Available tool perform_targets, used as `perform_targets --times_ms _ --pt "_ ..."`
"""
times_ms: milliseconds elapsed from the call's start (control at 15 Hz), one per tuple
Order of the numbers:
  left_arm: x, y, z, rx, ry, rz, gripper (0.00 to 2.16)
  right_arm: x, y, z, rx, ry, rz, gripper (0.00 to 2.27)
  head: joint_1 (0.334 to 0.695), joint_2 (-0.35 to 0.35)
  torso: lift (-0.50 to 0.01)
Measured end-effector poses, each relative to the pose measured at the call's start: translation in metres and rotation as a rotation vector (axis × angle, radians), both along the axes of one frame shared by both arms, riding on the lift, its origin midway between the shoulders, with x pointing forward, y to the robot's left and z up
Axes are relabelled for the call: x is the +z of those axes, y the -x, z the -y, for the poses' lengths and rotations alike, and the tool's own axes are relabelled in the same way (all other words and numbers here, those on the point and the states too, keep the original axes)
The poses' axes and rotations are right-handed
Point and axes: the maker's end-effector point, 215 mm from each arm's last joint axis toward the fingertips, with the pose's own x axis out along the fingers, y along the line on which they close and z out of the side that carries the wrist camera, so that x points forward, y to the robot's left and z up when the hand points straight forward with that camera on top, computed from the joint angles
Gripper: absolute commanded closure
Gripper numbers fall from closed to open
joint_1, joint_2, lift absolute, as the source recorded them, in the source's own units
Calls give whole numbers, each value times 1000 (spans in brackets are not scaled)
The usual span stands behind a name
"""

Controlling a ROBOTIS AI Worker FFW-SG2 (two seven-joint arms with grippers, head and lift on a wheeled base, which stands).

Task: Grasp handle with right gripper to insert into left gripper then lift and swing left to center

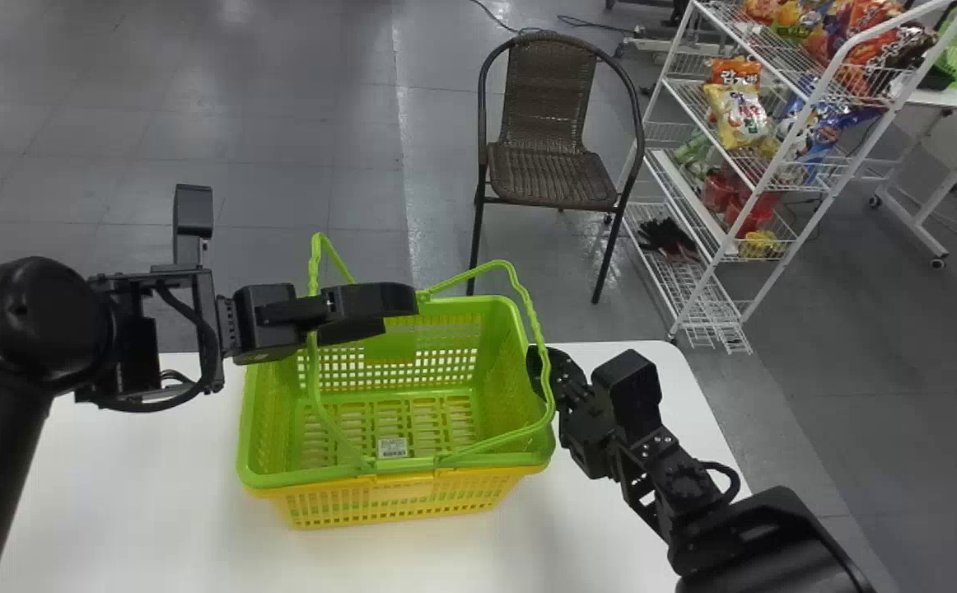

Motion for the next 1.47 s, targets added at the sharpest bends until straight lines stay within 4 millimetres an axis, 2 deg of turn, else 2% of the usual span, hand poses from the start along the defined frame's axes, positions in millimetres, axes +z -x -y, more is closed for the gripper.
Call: perform_targets --times_ms 933,1467 --pt "14 -9 17 -22 -7 27 154 5 -3 -45 52 -11 -2 2148 695 -161 0" --pt "14 -7 18 -25 1 23 154 19 -7 -66 65 -25 7 2148 695 -143 0"
